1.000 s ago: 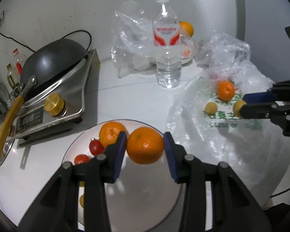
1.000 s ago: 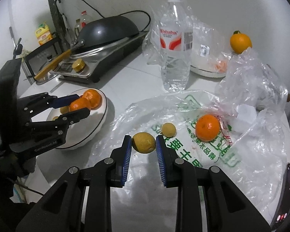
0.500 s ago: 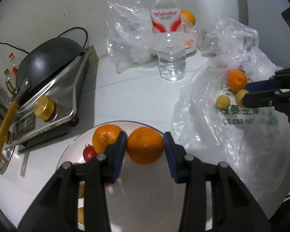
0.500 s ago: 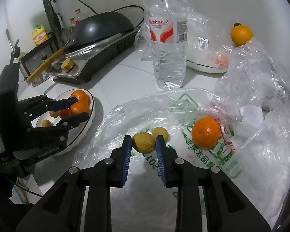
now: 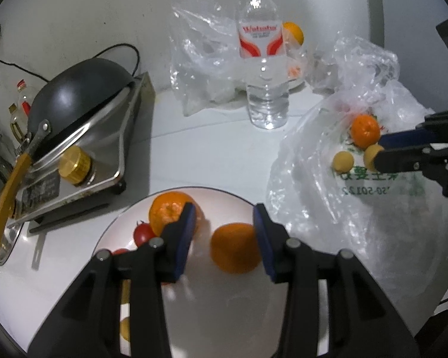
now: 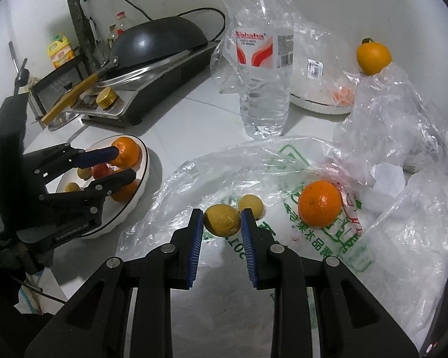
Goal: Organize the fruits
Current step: 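Open the left gripper to release the orange onto the plate, then lower the yellow fruit onto the plate and open the right gripper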
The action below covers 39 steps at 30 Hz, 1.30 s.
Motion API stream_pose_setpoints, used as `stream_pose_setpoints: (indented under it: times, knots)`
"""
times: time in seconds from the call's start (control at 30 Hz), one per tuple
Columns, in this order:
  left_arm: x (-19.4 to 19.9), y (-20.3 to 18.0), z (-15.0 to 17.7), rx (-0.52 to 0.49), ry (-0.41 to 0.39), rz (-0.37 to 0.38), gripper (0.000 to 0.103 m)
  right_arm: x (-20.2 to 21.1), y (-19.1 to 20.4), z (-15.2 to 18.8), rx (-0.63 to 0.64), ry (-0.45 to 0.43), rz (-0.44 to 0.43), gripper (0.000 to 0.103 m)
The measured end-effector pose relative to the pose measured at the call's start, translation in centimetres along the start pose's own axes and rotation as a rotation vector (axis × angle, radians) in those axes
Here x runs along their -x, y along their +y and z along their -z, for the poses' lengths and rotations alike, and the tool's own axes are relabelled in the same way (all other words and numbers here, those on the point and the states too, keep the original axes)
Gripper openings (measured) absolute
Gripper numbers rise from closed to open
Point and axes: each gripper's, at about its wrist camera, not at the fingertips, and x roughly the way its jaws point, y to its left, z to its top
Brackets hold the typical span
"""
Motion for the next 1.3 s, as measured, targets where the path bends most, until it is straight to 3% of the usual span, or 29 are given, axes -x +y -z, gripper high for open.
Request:
stream_pose_setpoints:
  times: [0.6,0.77,1.3]
  knots:
    - [5.6,2.7,2.7,0.053,-0.078,0.006,0.044,2.4,5.5,-0.2,0.075,-0.024,0.013,0.028]
    - [6.8,3.2,3.6,0.063,-0.099,0.012,0.05,2.7,6.9,-0.1,0.094,-0.023,0.014,0.028]
    - [9.1,6.7,7.0,0.122,-0.114,0.001,0.05,1.2,12.3,-0.5,0.161,0.009,-0.005,0.028]
